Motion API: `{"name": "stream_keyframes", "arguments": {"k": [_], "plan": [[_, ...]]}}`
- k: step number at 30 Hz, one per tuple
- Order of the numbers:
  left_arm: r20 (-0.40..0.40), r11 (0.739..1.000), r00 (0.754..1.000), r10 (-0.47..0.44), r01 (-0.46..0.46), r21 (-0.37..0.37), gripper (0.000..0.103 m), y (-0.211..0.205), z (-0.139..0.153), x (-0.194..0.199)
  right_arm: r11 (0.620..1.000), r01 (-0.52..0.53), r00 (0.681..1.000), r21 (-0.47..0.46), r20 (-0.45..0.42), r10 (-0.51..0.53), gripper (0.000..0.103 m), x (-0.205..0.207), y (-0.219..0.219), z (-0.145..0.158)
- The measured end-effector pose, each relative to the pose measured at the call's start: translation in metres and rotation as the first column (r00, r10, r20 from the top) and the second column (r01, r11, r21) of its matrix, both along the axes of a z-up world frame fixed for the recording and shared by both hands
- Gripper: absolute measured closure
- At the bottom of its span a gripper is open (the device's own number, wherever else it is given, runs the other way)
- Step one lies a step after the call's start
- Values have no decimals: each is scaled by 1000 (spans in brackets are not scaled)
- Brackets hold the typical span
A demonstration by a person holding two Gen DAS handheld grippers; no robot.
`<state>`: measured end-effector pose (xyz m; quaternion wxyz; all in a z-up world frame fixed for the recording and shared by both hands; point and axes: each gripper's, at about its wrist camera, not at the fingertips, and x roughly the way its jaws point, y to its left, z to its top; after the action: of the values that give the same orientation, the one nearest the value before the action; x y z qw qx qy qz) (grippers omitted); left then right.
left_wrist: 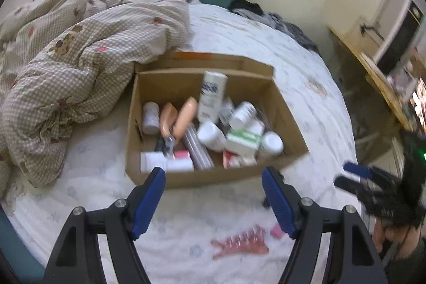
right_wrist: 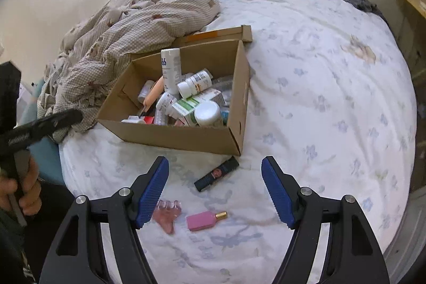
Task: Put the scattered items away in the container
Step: 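Grasp the pink perfume bottle with gold cap with the right gripper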
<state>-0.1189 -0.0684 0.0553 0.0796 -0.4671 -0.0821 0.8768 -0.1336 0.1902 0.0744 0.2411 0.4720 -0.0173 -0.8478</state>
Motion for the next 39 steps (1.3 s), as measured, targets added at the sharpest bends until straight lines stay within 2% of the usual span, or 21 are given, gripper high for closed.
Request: {"name": "stream_keyframes", "arguments": {"k": [3, 6, 9, 17, 19, 22, 26, 29, 32, 35, 39], "plan": [[13, 994, 997, -82, 82, -67, 27, 18, -9, 16, 1000, 28, 999, -7, 42, -27, 27, 5, 9, -16], [-20, 983, 997, -69, 65, -172, 27, 29, -17, 25, 999, 38, 998, 30, 57, -39, 27, 7, 8, -25], [-49, 981, 995, -92, 82, -177, 26, 37, -15, 26, 998, 11, 998, 67, 54, -14, 27, 8, -1, -29], [32, 976, 993, -117, 121, -184, 25, 44, -34, 18, 989, -85, 993, 121, 88, 75, 23, 15, -23, -47], [35, 977, 993, -111, 116, -181, 25, 43, -35, 17, 985, -111, 990, 135, 103, 98, 23, 16, -29, -53], [7, 973, 998, -62, 61, -222, 25, 37, -32, 17, 978, -144, 984, 150, 123, 126, 23, 18, -36, -60], [1, 988, 1000, -3, 3, -155, 25, 19, -28, 14, 975, -187, 972, 116, 165, 167, 19, 19, -39, -65], [14, 990, 999, 52, -50, -128, 25, 6, -28, 10, 969, -187, 974, 162, 156, 162, 18, 20, -41, -68], [10, 988, 994, 110, -108, -113, 25, -5, -27, 8, 954, -208, 968, 217, 187, 169, 15, 20, -45, -83], [17, 990, 993, 121, -119, -74, 25, -12, -27, 6, 931, -251, 957, 265, 211, 198, 15, 26, -53, -98], [27, 992, 994, 103, -100, -76, 25, -9, -28, 6, 890, -324, 939, 322, 224, 261, 16, 34, -71, -117]]}}
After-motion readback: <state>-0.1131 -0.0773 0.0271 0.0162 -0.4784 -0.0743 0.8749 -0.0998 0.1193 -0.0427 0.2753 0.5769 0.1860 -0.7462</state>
